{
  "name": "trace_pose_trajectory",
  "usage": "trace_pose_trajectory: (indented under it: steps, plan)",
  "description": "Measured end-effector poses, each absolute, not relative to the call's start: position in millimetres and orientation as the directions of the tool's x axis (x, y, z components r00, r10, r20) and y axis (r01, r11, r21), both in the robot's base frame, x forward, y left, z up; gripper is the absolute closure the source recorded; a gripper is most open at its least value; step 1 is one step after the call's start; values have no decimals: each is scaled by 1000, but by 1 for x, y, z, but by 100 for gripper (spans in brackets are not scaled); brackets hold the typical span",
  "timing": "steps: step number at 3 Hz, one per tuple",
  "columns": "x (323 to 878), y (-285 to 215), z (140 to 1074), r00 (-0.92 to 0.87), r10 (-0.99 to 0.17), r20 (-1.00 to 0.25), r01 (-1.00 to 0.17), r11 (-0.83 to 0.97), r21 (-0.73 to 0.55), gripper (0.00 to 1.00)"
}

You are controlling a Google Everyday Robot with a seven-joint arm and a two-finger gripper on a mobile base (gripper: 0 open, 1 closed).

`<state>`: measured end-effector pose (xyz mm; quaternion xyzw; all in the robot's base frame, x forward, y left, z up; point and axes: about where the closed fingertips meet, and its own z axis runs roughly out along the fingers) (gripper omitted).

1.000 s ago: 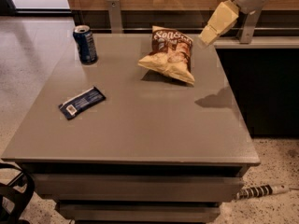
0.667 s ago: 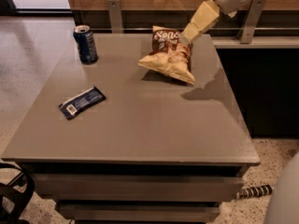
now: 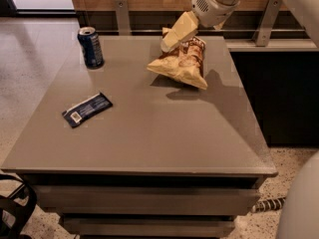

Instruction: Pick brown chip bag

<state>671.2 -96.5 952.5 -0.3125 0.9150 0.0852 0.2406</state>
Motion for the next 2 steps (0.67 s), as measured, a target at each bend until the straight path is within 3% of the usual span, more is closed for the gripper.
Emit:
trace_pose_trajectory:
  steps: [2]
  plan:
    - [691,-77,899,-725,-491,-483,-555,832,-13,0]
